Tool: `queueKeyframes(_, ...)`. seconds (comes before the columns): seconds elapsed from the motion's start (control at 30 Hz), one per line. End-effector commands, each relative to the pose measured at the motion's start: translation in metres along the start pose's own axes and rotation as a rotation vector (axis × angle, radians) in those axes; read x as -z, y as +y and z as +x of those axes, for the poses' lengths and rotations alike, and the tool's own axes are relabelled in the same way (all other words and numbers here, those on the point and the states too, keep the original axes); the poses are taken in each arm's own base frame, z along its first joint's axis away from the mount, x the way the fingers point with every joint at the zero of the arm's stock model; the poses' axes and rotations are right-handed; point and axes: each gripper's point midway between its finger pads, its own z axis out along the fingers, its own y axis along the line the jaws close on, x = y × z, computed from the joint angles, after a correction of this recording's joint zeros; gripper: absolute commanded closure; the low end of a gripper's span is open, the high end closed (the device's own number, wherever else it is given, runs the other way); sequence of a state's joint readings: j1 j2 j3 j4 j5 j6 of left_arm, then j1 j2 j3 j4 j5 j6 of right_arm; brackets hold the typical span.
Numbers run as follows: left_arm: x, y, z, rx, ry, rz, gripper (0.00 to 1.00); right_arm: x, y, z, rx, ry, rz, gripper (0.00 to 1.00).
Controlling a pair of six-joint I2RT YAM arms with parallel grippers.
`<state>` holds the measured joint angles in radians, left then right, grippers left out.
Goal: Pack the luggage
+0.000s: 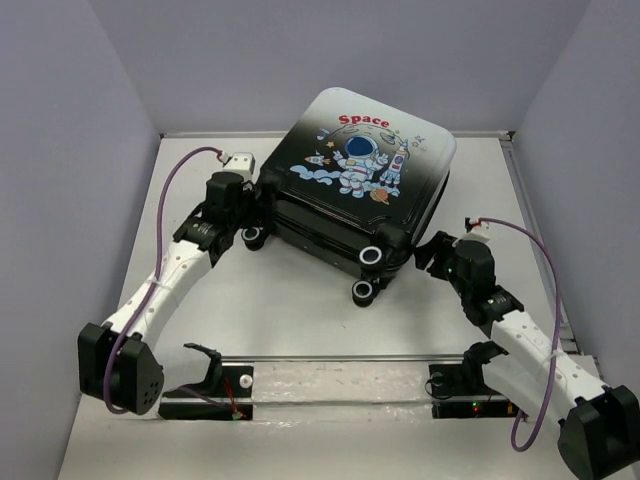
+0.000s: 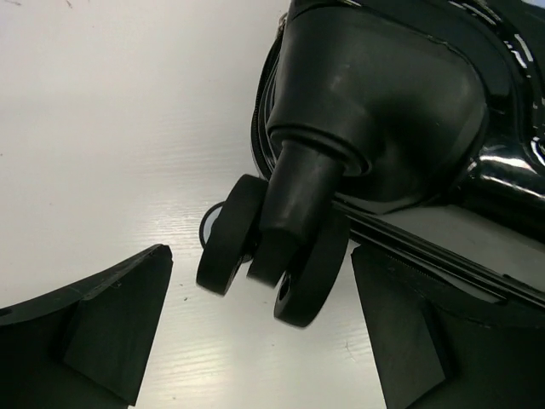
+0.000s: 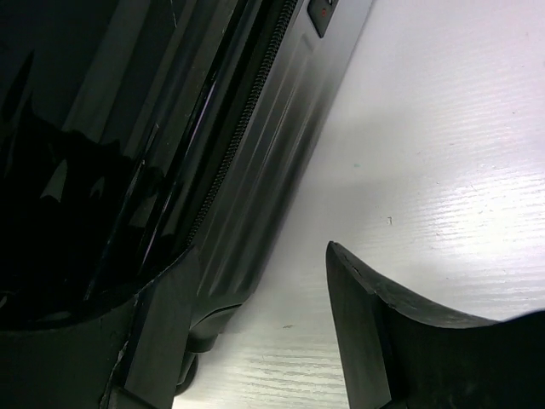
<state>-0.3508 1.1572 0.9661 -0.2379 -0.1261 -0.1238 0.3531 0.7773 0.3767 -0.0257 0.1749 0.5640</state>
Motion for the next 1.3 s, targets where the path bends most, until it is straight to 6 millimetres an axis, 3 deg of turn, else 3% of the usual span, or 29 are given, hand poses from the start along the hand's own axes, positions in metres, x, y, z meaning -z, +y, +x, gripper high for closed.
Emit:
queueKeyframes(0.0, -0.018, -0.004, -0.006, -0.05, 0.015, 0.02, 0.01, -0.002, 0.012, -0.011, 0.004, -0.042, -0.063, 0.33)
queueKeyframes(0.1, -0.022, -0.015, -0.003, -0.055, 0.033, 0.076, 0.05, -0.004, 0.013, -0.011, 0.006, -0.04, -0.063, 0.33)
queueKeyframes(0.2, -0.027, -0.018, -0.005, -0.056, 0.035, 0.085, 0.2, -0.007, 0.015, -0.015, 0.007, -0.039, -0.059, 0.33)
queueKeyframes(0.3, -0.028, -0.021, -0.011, -0.046, 0.012, 0.096, 0.56, -0.009, 0.023, -0.025, 0.007, -0.051, -0.068, 0.33)
queueKeyframes(0.33, -0.026, -0.021, -0.014, -0.041, -0.001, 0.1, 0.74, -0.012, 0.027, -0.029, 0.01, -0.051, -0.07, 0.35)
queueKeyframes(0.43, -0.024, -0.022, -0.018, -0.031, -0.02, 0.103, 0.94, -0.017, 0.031, -0.034, 0.012, -0.047, -0.071, 0.41)
queueKeyframes(0.53, -0.017, -0.024, -0.02, -0.019, -0.039, 0.118, 0.94, -0.024, 0.036, -0.037, 0.031, -0.037, -0.071, 0.48)
queueKeyframes(0.7, 0.0, -0.037, -0.018, 0.03, -0.058, 0.202, 0.94, -0.037, 0.029, -0.047, 0.063, -0.027, -0.046, 0.67)
queueKeyframes(0.83, 0.028, -0.05, -0.024, 0.081, -0.106, 0.295, 0.94, -0.042, 0.045, -0.066, 0.137, -0.045, -0.125, 0.77)
queueKeyframes(0.9, 0.037, -0.061, -0.013, 0.103, -0.093, 0.347, 0.94, -0.043, 0.055, -0.074, 0.173, -0.056, -0.175, 0.79)
queueKeyframes(0.97, 0.052, -0.073, -0.009, 0.116, -0.105, 0.398, 0.94, -0.041, 0.08, -0.085, 0.253, -0.059, -0.306, 0.8)
queueKeyframes(1.0, 0.057, -0.085, 0.006, 0.12, -0.077, 0.434, 0.94, -0.041, 0.09, -0.086, 0.273, -0.051, -0.349, 0.8)
queueKeyframes(1.03, 0.066, -0.09, 0.007, 0.128, -0.09, 0.453, 0.94, -0.041, 0.111, -0.089, 0.313, -0.024, -0.451, 0.8)
queueKeyframes(1.1, 0.075, -0.106, 0.027, 0.127, -0.064, 0.499, 0.94, -0.041, 0.133, -0.087, 0.346, 0.019, -0.569, 0.8)
queueKeyframes(1.13, 0.084, -0.111, 0.027, 0.162, -0.075, 0.524, 0.94, -0.045, 0.142, -0.077, 0.332, 0.083, -0.636, 0.8)
queueKeyframes(1.17, 0.085, -0.113, 0.038, 0.174, -0.06, 0.539, 0.94, -0.045, 0.157, -0.09, 0.333, 0.073, -0.683, 0.8)
queueKeyframes(1.27, 0.093, -0.118, 0.052, 0.232, -0.051, 0.578, 0.94, -0.055, 0.174, -0.084, 0.278, 0.161, -0.766, 0.79)
